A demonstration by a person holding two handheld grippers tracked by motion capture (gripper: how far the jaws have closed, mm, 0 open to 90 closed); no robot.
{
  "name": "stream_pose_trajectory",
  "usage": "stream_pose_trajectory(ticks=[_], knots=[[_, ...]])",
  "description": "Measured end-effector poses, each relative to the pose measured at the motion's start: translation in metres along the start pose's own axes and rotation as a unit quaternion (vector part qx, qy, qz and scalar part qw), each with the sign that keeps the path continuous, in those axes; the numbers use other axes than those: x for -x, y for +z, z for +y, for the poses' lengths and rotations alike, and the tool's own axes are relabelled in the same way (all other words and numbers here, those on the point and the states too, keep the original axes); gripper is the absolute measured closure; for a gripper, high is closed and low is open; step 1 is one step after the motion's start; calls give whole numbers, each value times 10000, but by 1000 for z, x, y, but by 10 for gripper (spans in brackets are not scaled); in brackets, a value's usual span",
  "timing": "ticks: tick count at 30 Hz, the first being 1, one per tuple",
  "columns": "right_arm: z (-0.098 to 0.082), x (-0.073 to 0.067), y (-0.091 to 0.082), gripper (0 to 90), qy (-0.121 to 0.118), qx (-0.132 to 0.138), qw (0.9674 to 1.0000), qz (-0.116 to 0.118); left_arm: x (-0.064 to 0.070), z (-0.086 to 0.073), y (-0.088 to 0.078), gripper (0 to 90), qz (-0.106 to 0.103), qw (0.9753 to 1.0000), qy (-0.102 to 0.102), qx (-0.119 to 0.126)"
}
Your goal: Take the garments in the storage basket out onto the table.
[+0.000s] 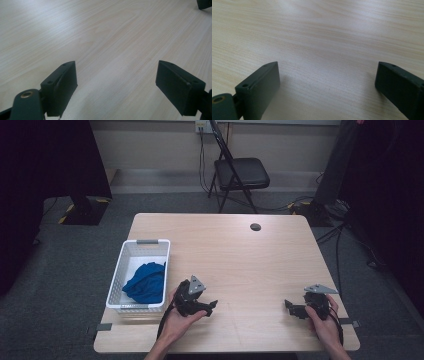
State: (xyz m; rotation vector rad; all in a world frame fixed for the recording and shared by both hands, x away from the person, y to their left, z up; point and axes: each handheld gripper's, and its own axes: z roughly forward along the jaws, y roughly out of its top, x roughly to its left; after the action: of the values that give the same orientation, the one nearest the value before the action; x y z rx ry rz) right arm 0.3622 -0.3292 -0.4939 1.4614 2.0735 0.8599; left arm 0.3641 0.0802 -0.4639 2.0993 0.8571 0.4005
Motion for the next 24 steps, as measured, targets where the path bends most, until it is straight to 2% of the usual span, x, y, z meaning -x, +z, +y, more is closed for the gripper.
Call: stream_pose_trajectory(ticks=[5,9,11,13,15,19,24], knots=[[0,0,0,47,-2,0,10000,0,3,8,-1,169,90,9999,27,102],[0,0,0,47,0,0,10000,-1,3,13,-4,169,40,9999,47,128],[0,0,0,47,0,0,10000,-1,3,15,-5,171,150,9997,17,167],[0,0,0,47,0,-1,10000,-1,2,16,-6,173,81,9999,2,151],[0,0,0,47,-2,0,10000,-1,3,18,-6,174,140,9998,94,106],[0,0,0,47,0,-1,10000,0,4,24,-7,174,130,9997,168,123],[0,0,0,47,-2,0,10000,-1,10,32,-12,171,154,9991,339,214]])
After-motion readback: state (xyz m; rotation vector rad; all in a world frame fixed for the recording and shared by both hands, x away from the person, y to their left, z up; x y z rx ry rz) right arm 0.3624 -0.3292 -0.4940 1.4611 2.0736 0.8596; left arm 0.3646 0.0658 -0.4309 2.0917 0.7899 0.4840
